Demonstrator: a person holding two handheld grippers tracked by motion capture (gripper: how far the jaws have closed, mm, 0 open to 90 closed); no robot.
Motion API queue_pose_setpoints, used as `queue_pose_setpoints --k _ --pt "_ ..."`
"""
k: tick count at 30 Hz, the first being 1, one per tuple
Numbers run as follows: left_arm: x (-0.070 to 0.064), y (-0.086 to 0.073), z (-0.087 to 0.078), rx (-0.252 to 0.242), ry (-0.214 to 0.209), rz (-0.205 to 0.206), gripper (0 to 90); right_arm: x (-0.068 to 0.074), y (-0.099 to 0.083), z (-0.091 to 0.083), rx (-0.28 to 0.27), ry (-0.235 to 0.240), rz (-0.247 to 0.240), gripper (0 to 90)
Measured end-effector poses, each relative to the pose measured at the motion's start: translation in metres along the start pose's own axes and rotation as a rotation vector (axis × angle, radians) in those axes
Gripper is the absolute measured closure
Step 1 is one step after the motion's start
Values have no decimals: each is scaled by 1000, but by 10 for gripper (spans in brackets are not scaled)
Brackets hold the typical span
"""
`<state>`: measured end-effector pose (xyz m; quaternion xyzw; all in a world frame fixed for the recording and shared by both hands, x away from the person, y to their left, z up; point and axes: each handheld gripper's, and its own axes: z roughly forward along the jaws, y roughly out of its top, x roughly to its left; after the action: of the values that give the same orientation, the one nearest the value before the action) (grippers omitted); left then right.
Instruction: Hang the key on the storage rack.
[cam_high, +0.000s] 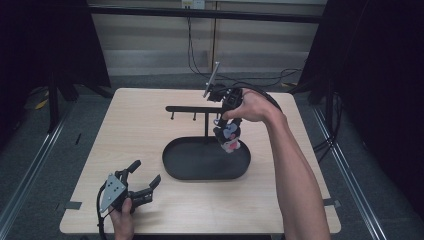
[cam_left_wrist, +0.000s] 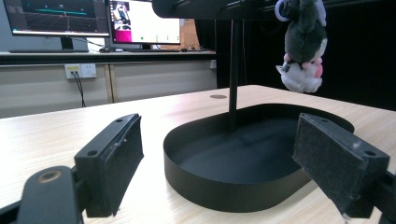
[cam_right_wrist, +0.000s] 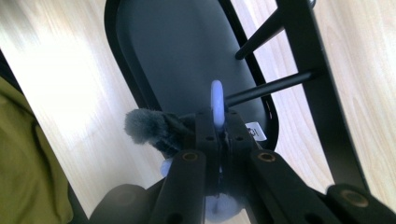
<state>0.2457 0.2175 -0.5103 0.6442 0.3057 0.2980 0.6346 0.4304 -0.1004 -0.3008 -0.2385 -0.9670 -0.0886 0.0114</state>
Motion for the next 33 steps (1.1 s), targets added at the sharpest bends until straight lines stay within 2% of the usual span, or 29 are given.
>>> queue_pose_setpoints --k 9,18,20,23,27,30,33 --pt "0 0 0 0 0 0 155 -5 1 -3 5 -12 15 875" --pt "0 0 0 1 -1 -1 155 -11 3 1 17 -13 -1 875" --pt "0 0 0 0 0 0 155 -9 3 0 16 -34 -15 874" --pt "0 0 0 0 0 0 155 -10 2 0 14 -45 3 871" --pt "0 0 0 1 -1 0 155 -11 2 1 6 -38 2 871" --pt "0 0 0 1 -1 0 155 -12 3 3 16 -49 3 871" --pt "0 0 0 1 -1 0 155 -14 3 4 -1 -64 3 871"
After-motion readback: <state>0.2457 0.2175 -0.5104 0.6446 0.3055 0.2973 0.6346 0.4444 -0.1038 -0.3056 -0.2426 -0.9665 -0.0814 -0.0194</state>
